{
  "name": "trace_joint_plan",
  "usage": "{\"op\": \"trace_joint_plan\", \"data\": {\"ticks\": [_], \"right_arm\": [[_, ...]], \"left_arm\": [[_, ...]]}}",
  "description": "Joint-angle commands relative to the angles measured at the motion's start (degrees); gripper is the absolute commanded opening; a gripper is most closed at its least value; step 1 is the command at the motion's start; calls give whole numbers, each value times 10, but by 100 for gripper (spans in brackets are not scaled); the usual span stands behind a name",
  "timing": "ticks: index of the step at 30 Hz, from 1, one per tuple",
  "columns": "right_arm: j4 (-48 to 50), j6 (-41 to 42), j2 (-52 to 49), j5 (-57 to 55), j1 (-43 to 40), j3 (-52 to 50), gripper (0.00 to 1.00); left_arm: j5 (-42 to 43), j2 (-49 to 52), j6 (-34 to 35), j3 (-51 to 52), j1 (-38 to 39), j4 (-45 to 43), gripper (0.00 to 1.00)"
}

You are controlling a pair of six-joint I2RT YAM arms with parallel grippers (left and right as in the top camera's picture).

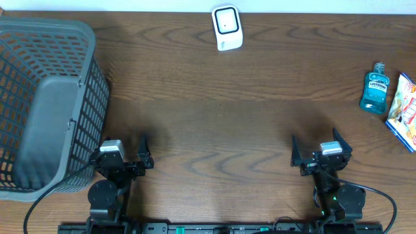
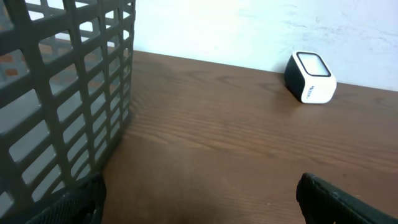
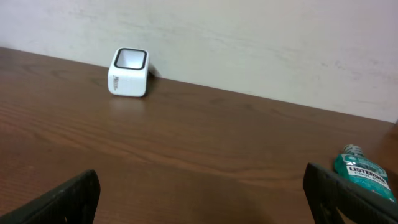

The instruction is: Scan the item barcode

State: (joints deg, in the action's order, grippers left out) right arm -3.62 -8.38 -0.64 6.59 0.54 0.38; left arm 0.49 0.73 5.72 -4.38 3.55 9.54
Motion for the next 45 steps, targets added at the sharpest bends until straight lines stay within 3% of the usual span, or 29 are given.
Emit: {"op": "trace_joint_plan", "data": {"ticks": [1, 39, 45], "right_arm": [[-3, 6, 3, -5, -2, -1, 99], [-2, 7, 3, -17, -2, -1, 99], [-2, 51, 3, -18, -2, -1, 99]], "left_arm": [[-8, -7, -7, 16, 1, 5, 98], [1, -6, -27, 16, 1, 3, 98], [1, -6, -27, 16, 1, 3, 98]]}}
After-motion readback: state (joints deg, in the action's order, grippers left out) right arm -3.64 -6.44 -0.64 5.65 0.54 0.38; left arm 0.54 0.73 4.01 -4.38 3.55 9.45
